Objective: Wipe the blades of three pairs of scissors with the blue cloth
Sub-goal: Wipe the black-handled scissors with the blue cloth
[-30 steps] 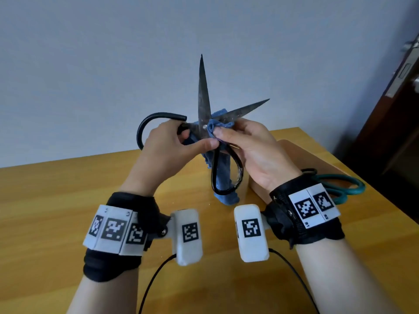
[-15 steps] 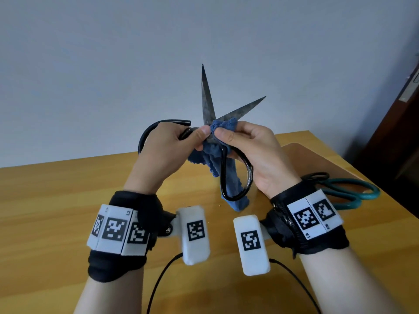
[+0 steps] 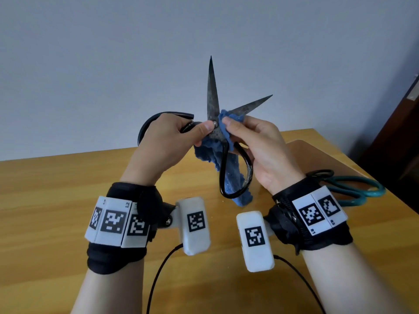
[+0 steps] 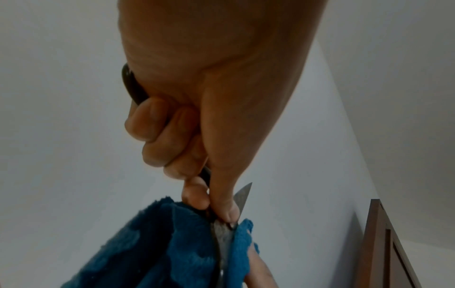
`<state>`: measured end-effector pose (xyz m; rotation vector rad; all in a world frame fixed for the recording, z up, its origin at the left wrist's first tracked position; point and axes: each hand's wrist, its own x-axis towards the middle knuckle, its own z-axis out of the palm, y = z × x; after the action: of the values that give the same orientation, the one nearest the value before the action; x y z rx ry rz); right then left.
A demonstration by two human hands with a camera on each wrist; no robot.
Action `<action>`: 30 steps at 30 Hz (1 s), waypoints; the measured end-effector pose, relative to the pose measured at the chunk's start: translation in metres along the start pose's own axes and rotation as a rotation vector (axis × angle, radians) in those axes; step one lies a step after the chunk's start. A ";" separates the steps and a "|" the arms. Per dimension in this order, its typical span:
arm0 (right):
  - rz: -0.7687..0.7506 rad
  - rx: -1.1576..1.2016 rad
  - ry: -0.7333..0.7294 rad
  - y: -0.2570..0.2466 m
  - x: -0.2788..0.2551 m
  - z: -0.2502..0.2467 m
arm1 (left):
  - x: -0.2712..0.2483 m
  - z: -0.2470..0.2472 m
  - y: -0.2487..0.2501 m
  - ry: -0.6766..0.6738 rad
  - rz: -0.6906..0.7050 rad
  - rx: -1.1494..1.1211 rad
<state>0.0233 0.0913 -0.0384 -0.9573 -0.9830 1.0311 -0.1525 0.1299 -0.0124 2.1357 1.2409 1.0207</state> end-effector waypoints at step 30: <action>0.032 0.068 0.081 -0.004 0.001 -0.006 | -0.001 0.005 -0.003 0.028 -0.005 -0.060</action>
<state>0.0300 0.0904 -0.0365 -0.9537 -0.8628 1.0381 -0.1501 0.1303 -0.0175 2.0784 1.2128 1.0759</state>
